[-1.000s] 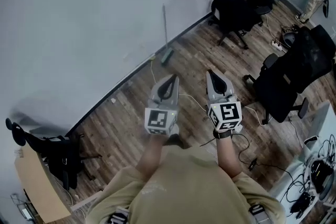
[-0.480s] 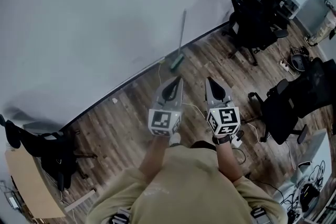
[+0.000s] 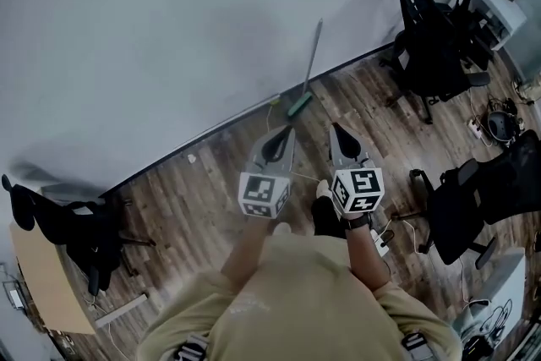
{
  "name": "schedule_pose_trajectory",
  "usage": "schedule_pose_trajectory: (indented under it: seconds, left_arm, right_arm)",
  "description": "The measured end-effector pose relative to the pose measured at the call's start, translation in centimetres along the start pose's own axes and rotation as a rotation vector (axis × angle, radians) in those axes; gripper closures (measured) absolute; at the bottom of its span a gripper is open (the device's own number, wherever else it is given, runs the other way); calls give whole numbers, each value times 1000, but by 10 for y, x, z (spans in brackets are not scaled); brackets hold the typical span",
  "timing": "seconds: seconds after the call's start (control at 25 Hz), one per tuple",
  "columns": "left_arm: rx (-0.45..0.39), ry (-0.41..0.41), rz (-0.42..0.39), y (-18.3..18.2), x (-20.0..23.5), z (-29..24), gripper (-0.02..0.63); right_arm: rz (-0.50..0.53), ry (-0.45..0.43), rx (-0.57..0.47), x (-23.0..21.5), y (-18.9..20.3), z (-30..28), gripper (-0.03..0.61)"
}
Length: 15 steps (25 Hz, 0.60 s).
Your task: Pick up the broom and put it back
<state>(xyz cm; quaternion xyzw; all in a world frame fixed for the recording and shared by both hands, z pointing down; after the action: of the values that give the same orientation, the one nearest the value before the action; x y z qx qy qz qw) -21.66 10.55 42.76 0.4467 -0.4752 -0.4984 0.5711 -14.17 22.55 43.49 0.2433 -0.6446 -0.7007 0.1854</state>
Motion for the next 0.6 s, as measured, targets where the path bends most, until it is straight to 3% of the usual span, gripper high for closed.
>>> schedule_pose_trajectory:
  seconds: [0.2,0.36,0.6]
  left_arm:
    - [46,-51,45,16,9,-93,614]
    - [60,-96,34,30,-4,-144,614]
    - [183,-91,35,74,-21,-185,614]
  right_arm:
    - [-10,-81,-23,-76,-14,-63,575]
    - [-49,-110,-12,-141,-12,-92,575]
    - [-136,-99,88,-194,29,-117,574]
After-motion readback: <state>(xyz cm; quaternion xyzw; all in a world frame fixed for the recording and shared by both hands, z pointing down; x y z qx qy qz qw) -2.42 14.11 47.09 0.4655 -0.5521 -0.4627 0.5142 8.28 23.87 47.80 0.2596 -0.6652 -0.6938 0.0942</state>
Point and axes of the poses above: the fingertips, and each gripper's own axes: z backward along the fingers, x to its left, y out of its underside, the point moved 5 cm from there along z, backward along the fingers, and after that the axes turned 13 degrees about -x, right-handed, at the moved point
